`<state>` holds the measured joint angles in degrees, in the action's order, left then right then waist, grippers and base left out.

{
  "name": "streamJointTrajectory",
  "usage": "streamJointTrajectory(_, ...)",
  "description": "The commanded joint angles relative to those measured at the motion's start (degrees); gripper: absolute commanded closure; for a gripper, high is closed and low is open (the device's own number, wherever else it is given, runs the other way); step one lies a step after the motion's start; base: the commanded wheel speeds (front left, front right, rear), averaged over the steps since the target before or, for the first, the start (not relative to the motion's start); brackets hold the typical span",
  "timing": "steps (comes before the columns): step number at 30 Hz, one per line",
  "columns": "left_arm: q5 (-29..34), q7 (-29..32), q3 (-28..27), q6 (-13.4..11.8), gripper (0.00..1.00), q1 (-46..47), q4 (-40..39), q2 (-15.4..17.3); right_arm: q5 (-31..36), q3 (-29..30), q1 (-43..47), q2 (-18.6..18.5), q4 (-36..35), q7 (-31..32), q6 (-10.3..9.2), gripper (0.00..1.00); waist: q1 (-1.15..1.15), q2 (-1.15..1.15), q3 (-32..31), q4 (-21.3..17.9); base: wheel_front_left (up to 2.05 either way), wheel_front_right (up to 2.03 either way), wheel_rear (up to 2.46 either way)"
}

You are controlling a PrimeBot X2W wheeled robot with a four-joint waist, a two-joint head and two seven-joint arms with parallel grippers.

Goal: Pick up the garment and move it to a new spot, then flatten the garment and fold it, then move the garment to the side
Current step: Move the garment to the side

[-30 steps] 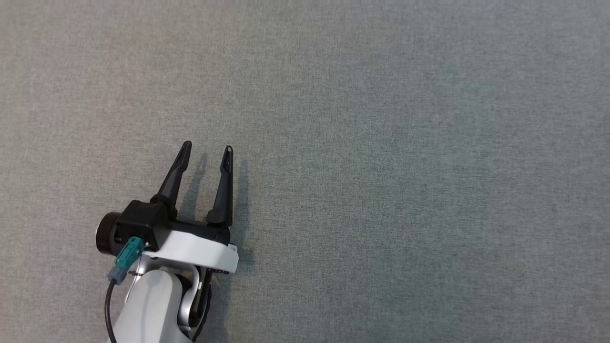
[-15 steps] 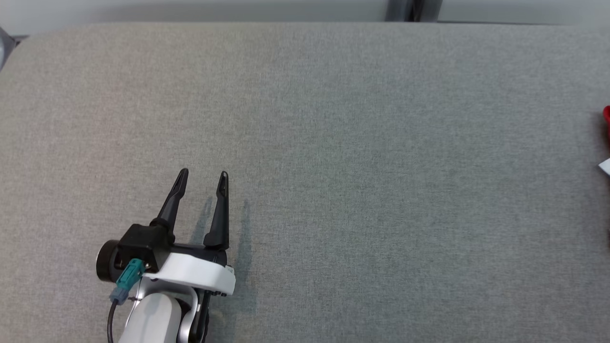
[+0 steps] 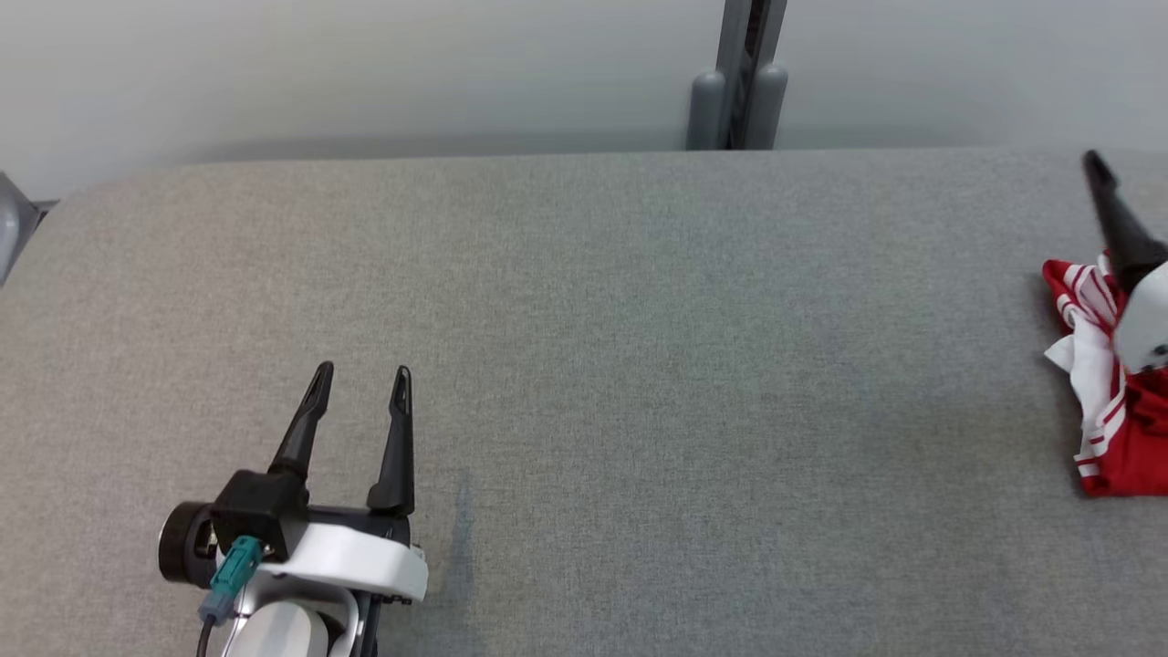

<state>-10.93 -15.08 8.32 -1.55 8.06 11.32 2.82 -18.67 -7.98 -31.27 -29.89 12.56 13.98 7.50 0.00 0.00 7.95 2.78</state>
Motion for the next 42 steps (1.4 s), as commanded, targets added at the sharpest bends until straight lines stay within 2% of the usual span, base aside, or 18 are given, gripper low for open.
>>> streamJointTrajectory(1, 0.46, -0.06, -0.41, -0.01, 0.0, -1.05, -0.26, 0.22, 0.19, -0.42, 1.02, 0.74, 0.1, -1.82, -0.01, 0.0, 0.0, 0.0, -1.36, -0.27, 0.0, 0.0, 0.0)
streamJointTrajectory(10, 1.43, -0.06, -2.47, -0.51, 0.0, -3.99, -2.35, 0.21, 3.75, -2.47, 6.74, 11.62, 0.47, -18.24, -0.01, 0.0, 0.0, 0.0, -5.22, -0.28, 0.0, 0.0, 0.0)
streamJointTrajectory(13, 1.47, -0.06, -2.51, -0.64, 0.0, -4.94, -2.9, 0.22, 5.39, -1.42, 8.97, 15.45, 0.99, -22.98, -0.01, 0.0, 0.0, 0.0, -6.16, -0.1, 0.0, 0.0, 0.0)
streamJointTrajectory(14, 1.8, -0.06, -2.59, -0.77, 0.0, -5.31, -3.43, 0.22, 6.75, -0.86, 10.49, 17.89, 1.24, -25.35, -0.01, 0.0, 0.0, 0.0, -6.46, 0.05, 0.0, 0.0, 0.0)
streamJointTrajectory(20, 2.11, -0.06, -2.41, -0.9, 0.0, -6.6, -4.96, 0.23, 11.55, 0.16, 14.89, 23.39, 2.45, -28.5, -0.01, 0.0, 0.0, 0.0, -6.76, 0.62, 0.0, 0.0, 0.0)
streamJointTrajectory(26, 1.34, -0.05, -2.54, -2.47, 0.0, -7.75, -7.54, 0.17, 14.86, 0.58, 18.14, 25.7, 3.22, -29.24, -0.01, 0.0, 0.0, 0.0, -6.74, 1.07, 0.0, 0.0, 0.0)
streamJointTrajectory(33, 1.01, -0.06, -1.14, -2.51, 0.0, -8.95, -6.76, 0.22, 17.55, 0.85, 22.58, 26.92, 1.22, -29.25, 0.0, 0.0, 0.0, 0.0, -7.08, 1.47, 0.0, 0.0, 0.0)
streamJointTrajectory(42, 0.81, -0.06, -0.46, -2.97, 0.0, -9.46, -5.41, 0.21, 15.57, 1.44, 25.39, 26.74, -0.09, -29.23, -0.01, 0.0, 0.0, 0.0, -7.57, 1.38, 0.0, 0.0, 0.0)
